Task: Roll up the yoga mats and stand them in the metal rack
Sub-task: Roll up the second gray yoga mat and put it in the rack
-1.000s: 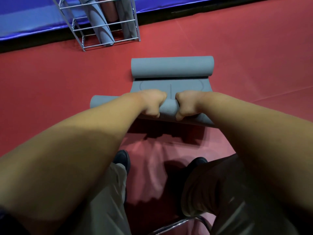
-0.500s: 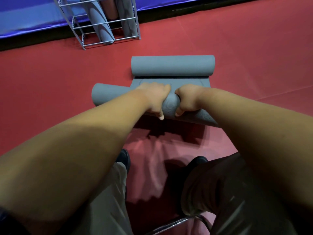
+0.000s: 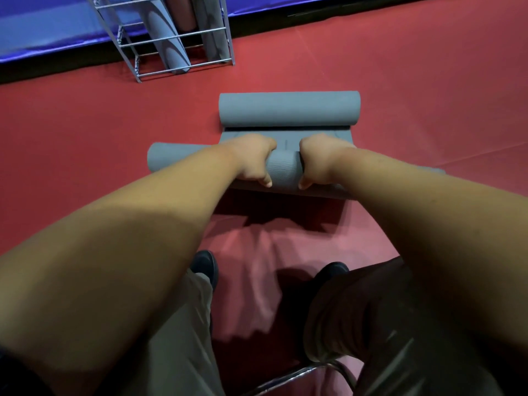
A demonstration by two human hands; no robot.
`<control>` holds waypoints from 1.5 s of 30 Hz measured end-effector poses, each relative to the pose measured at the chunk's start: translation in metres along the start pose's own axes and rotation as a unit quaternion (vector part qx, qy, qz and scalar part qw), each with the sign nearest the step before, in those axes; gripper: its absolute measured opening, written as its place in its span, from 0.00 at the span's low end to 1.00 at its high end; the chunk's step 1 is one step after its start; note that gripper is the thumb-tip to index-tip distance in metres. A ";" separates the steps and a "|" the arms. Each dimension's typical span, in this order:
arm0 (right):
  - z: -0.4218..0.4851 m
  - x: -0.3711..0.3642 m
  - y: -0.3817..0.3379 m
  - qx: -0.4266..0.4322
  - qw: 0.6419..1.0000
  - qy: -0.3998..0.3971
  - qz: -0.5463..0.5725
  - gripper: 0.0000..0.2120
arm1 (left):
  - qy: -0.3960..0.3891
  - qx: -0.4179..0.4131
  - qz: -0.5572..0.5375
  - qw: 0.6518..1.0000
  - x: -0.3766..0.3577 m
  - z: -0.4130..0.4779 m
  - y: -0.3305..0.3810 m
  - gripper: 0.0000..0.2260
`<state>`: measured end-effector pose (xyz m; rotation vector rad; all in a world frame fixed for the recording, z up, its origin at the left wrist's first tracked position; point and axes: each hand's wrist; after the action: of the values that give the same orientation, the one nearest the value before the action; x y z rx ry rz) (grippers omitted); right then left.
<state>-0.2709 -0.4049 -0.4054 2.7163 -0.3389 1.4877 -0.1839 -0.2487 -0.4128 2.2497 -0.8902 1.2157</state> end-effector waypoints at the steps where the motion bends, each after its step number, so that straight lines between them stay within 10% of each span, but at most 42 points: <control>1: 0.000 0.001 0.001 -0.005 1.000 -0.005 0.001 0.23 | 0.015 -0.008 0.013 1.000 -0.001 0.000 0.000 0.29; 6: 0.003 0.005 0.003 -0.004 1.000 -0.016 0.002 0.24 | 0.054 0.017 0.100 0.993 -0.006 -0.002 0.007 0.38; 15: 0.000 -0.012 -0.004 0.037 0.996 0.018 -0.078 0.40 | -0.045 -0.010 -0.043 0.998 -0.007 0.002 -0.002 0.25; 25: 0.008 -0.009 0.002 0.038 0.998 -0.042 -0.040 0.29 | -0.003 -0.028 0.019 0.999 -0.016 0.007 0.007 0.41; 39: 0.001 -0.005 0.009 -0.011 1.000 0.011 0.015 0.36 | 0.006 -0.004 -0.037 0.999 -0.001 0.005 0.001 0.24; 45: 0.002 0.000 0.006 -0.022 0.999 0.000 0.031 0.31 | 0.028 0.009 0.093 0.995 -0.008 0.003 0.004 0.45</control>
<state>-0.2699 -0.4106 -0.4072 2.6951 -0.4531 1.4772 -0.1888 -0.2509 -0.4208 2.1736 -1.0910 1.3654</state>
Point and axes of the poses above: each hand's wrist, its own z-axis towards the middle knuckle, its own x-axis out of the back of the hand, y = z × x, and after that the axes turned 10 degrees about -y, right-handed
